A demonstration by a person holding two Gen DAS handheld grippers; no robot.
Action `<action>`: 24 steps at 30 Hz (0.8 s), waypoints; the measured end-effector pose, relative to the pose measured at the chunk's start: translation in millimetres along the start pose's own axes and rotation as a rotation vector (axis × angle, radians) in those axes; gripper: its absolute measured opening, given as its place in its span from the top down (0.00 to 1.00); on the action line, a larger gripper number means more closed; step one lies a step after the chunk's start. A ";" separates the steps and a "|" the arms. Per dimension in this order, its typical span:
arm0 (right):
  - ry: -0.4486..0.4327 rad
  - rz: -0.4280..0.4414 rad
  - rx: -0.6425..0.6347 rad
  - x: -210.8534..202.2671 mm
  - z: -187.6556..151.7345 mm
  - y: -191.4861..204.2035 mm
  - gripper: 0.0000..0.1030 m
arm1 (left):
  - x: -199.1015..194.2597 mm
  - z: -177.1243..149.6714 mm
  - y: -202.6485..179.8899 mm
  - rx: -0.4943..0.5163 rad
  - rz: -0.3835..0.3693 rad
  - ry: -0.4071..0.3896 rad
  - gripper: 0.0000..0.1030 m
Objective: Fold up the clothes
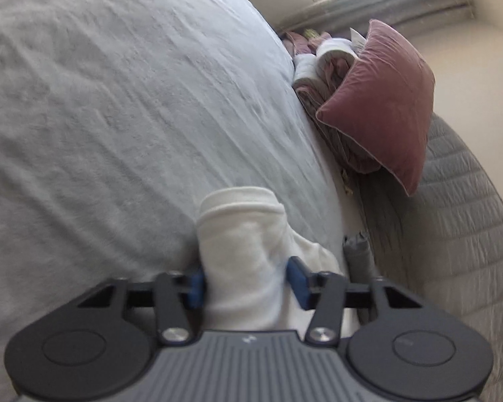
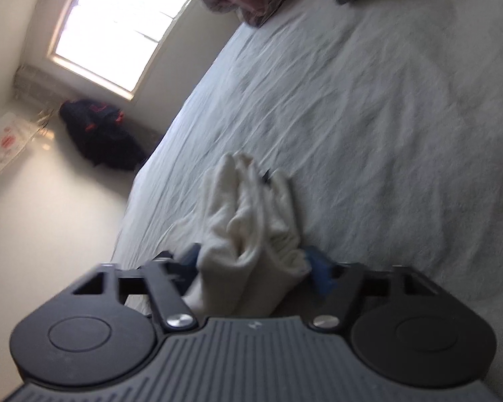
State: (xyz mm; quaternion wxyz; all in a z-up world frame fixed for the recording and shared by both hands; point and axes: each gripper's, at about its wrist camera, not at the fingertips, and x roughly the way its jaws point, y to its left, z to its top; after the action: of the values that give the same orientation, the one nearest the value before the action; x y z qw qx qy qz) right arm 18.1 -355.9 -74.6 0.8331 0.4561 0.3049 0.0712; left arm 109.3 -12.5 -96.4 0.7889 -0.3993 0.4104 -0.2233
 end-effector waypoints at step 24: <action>-0.293 -0.063 -0.142 -116.2 192.6 -12.0 0.59 | 151.8 -25.2 -225.9 0.198 -0.207 -0.012 0.74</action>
State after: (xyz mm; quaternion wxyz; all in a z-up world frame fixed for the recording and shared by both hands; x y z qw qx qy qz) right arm 33.1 -546.9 43.9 0.9005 0.3920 0.1884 -0.0009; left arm 168.5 -258.3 7.4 0.7996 -0.3612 0.3381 -0.3403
